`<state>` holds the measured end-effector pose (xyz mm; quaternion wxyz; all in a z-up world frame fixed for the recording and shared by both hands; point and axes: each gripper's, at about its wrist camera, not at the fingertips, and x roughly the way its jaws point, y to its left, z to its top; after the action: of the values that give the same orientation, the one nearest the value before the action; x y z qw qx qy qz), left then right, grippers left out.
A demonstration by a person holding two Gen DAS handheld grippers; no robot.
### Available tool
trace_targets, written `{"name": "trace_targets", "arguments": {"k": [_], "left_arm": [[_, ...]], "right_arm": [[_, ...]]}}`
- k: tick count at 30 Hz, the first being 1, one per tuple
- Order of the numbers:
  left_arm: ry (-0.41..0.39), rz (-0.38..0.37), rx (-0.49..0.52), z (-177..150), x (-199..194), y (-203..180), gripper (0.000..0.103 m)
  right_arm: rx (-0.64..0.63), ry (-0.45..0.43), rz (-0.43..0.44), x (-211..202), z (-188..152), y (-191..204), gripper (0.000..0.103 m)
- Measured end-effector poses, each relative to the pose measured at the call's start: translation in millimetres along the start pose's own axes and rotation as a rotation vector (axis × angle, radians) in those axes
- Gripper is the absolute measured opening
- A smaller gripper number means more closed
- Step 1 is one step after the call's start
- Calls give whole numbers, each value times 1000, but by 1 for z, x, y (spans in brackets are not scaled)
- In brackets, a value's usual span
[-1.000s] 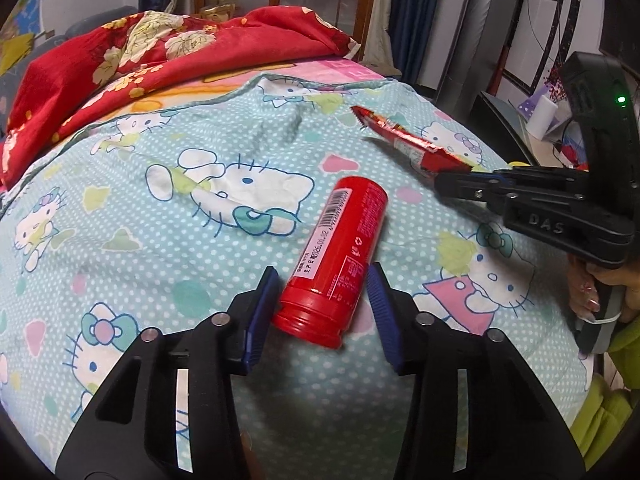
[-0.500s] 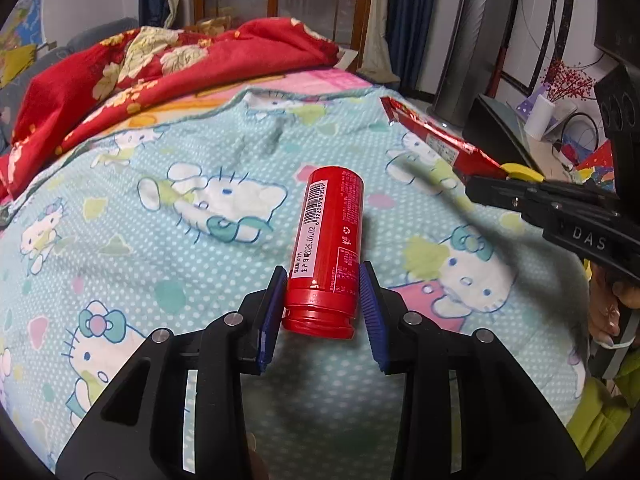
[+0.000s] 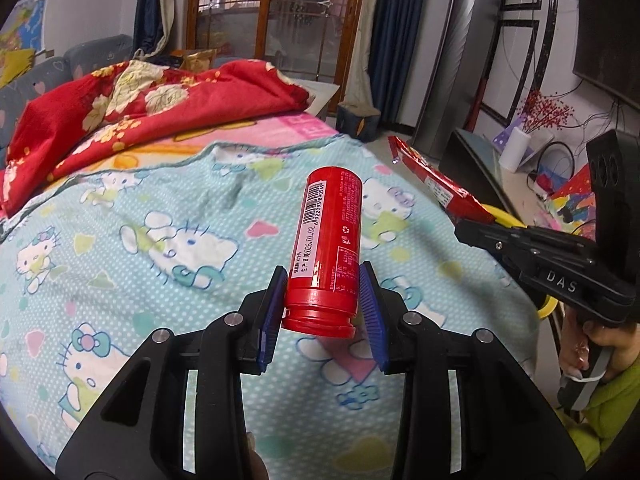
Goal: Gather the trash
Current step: 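Carry the red can and red wrapper over the yellow bin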
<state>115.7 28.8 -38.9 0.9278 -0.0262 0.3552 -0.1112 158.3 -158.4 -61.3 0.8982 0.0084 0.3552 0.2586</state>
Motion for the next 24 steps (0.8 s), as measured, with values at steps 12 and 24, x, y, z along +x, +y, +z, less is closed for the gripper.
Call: {"name": "trace_targets", "arguments": {"k": [12, 24], "left_arm": [[-49, -39, 26, 13, -9, -30, 29], [-62, -90, 96, 21, -6, -73, 29]], "right_arm": [[29, -42, -56, -31, -7, -23, 5], [77, -68, -106, -59, -19, -55, 5]]}}
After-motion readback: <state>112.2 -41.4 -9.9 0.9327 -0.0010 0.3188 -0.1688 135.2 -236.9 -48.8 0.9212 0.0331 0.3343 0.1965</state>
